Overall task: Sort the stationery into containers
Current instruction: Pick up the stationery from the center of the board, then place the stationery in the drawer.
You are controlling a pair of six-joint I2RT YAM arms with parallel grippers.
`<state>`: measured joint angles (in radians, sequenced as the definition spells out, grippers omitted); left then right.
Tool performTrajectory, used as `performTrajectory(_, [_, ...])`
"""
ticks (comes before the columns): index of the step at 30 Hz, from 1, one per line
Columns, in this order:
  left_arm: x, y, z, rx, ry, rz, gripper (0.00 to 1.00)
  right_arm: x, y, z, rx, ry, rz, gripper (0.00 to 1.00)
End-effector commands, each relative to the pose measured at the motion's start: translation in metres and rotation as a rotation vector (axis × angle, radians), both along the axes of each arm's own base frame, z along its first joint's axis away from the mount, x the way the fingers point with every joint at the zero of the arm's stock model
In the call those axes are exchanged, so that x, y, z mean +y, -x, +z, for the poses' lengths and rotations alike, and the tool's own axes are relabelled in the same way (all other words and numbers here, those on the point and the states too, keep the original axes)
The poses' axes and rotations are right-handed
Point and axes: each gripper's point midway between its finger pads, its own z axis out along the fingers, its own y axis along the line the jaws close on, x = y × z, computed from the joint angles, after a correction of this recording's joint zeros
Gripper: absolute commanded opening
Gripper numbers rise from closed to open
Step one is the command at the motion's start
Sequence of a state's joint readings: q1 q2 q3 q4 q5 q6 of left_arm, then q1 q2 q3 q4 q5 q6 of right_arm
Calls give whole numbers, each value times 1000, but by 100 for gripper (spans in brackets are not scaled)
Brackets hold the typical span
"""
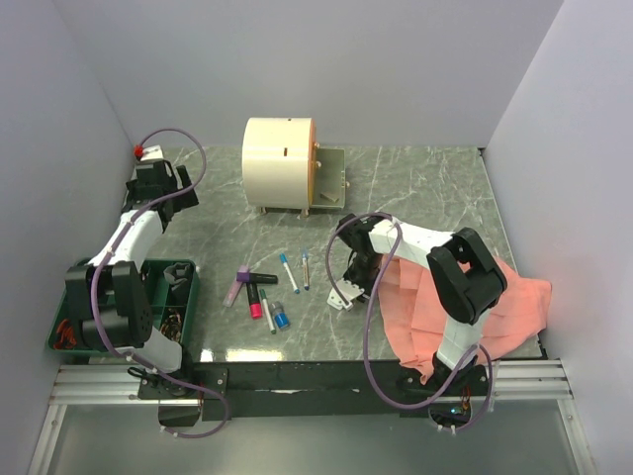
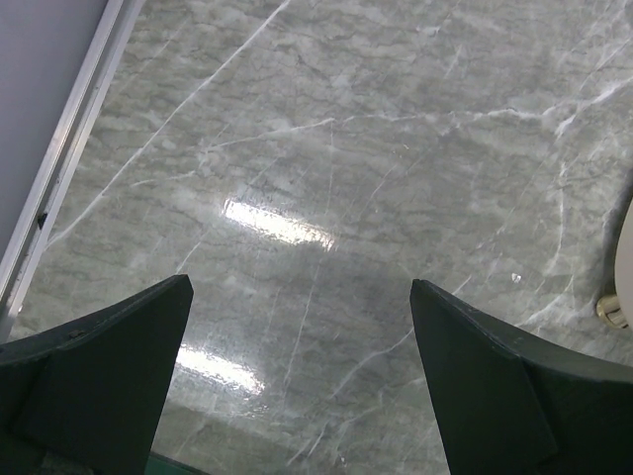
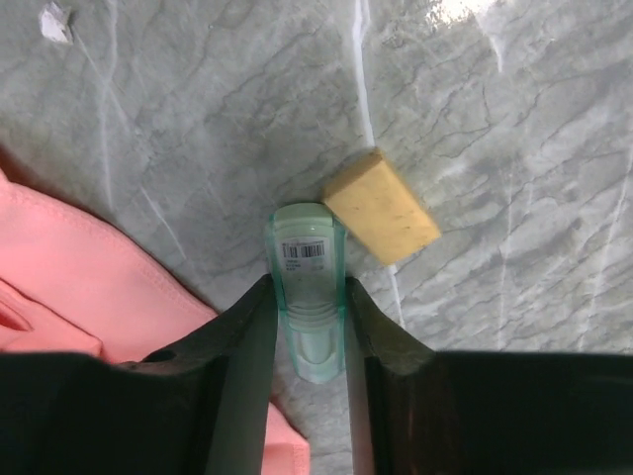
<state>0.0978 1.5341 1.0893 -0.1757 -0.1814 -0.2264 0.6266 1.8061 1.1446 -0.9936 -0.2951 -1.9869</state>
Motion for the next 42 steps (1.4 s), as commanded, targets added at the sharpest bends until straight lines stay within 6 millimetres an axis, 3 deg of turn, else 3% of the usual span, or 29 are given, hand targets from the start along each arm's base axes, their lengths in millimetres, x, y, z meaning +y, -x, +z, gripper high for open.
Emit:
performTrajectory(1, [3, -4, 13, -48, -8, 8, 99, 2, 5, 0, 33, 16, 30, 28])
performTrajectory(5, [0, -9, 18, -60, 8, 0, 99, 9, -11, 29, 20, -30, -73, 21])
performTrajectory(9, [-3, -16, 20, -66, 24, -12, 99, 9, -34, 71, -63, -85, -177, 20])
performTrajectory(13, [9, -28, 15, -39, -26, 24, 99, 6, -54, 94, -103, -114, -335, 19])
performTrajectory(14, [10, -35, 25, -56, -32, 21, 99, 6, -62, 99, -103, -139, -394, 19])
performTrajectory(16, [10, -44, 26, -56, -31, 14, 99, 14, -82, 118, -98, -198, -556, 19])
performTrajectory(17, [9, -52, 38, -82, -31, 6, 99, 22, -101, 140, -103, -274, -628, 19])
performTrajectory(19, [6, -60, 39, -89, -13, -6, 99, 29, -121, 146, -24, -308, -827, 19])
performTrajectory(20, [5, -66, 48, -112, -6, -10, 99, 36, -143, 175, -20, -403, -901, 19])
performTrajectory(21, [3, -69, 47, -113, 6, -22, 99, 41, -154, 166, 68, -393, -1048, 19])
performTrajectory(24, [0, -77, 52, -124, 19, -35, 99, 50, -202, 190, 226, -514, -1338, 18])
performTrajectory(25, [-2, -78, 52, -122, 24, -41, 99, 52, -210, 193, 267, -526, -1390, 18])
performTrajectory(26, [-1, -81, 56, -129, 21, -39, 99, 55, -221, 209, 278, -575, -1417, 18])
performTrajectory(27, [-2, -82, 55, -127, 23, -43, 99, 57, -227, 195, 353, -547, -1506, 18])
performTrajectory(32, [0, -85, 56, -129, 17, -40, 99, 54, -244, 178, 501, -572, -1651, 18])
performTrajectory(42, [-5, -83, 41, -97, 14, -49, 99, 60, -281, 175, 728, -661, -1804, 19])
